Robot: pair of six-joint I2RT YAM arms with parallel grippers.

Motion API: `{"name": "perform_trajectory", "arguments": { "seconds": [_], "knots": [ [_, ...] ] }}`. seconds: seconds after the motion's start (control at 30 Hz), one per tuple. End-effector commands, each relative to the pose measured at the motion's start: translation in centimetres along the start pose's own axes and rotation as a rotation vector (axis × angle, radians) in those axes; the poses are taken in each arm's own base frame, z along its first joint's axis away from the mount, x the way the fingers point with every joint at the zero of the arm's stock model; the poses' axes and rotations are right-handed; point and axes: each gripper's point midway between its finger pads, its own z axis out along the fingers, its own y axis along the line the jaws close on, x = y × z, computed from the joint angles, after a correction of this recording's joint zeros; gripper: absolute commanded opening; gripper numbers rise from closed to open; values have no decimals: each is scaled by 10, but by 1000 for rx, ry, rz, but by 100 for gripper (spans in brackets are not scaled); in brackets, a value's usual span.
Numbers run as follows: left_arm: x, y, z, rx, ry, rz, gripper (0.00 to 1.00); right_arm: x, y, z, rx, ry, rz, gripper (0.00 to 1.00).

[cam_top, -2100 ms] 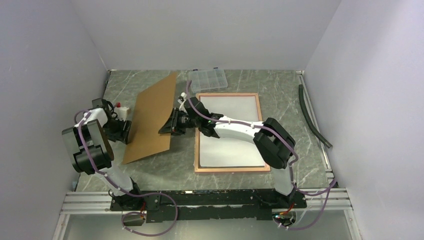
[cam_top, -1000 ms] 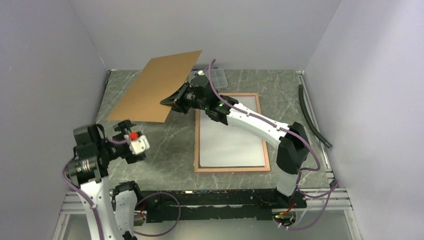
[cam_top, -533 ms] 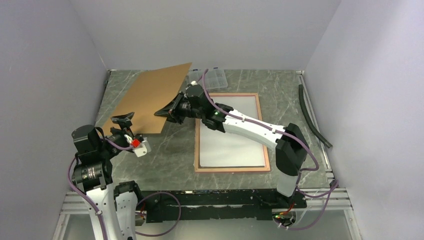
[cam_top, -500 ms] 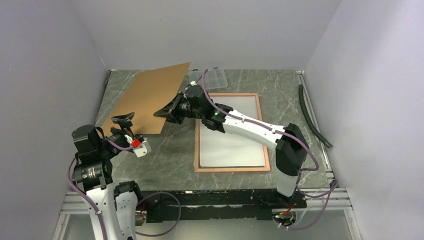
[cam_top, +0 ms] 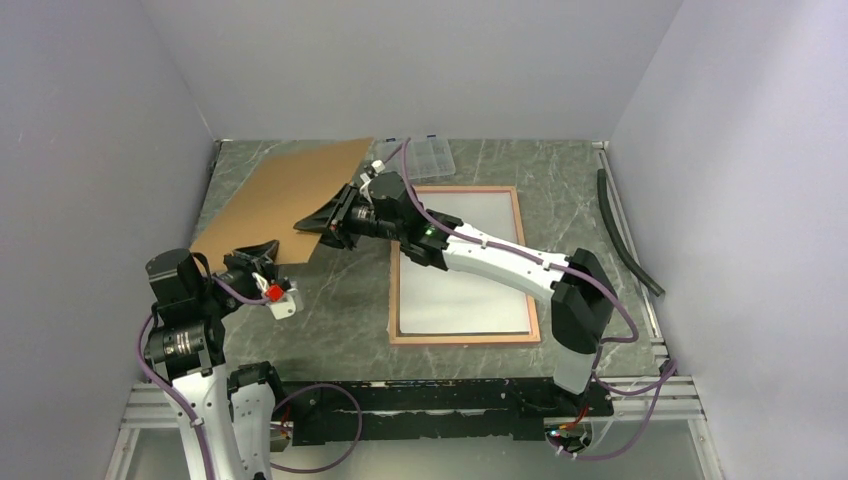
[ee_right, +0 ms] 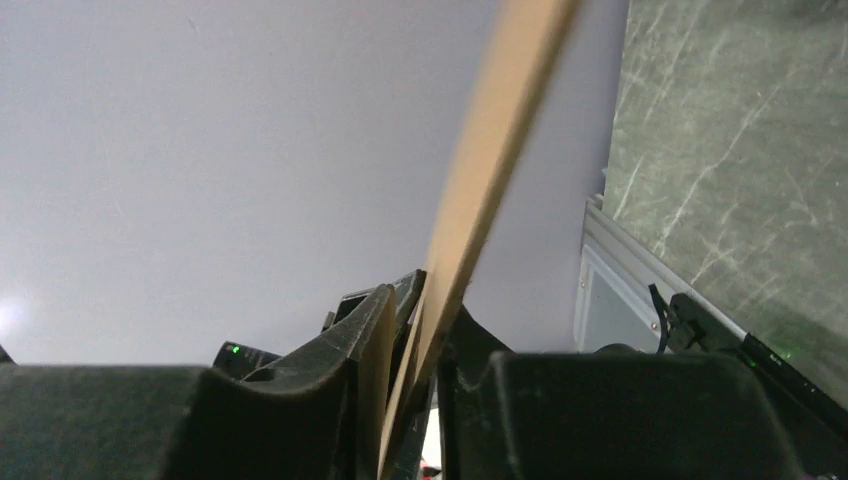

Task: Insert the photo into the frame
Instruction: Pick up the photo frame item at the center of the board, then turn over the photo frame item on the photo frame.

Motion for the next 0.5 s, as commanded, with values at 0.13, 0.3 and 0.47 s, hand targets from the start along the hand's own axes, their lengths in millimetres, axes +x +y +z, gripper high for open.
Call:
{"name": "perform_trajectory", "arguments": {
  "seconds": [0.13, 0.3, 0.47],
  "knots": [
    [-10, 7, 0, 3, -40, 100, 3, 21, 85, -52, -231, 83, -291, 58],
    [-17, 10, -1, -5, -61, 123, 3, 13, 72, -87, -194, 210, -538, 97],
    [-25, 7, -3, 13, -88, 155, 3, -13, 54, -141, -44, 224, -1140, 100]
  ]
}}
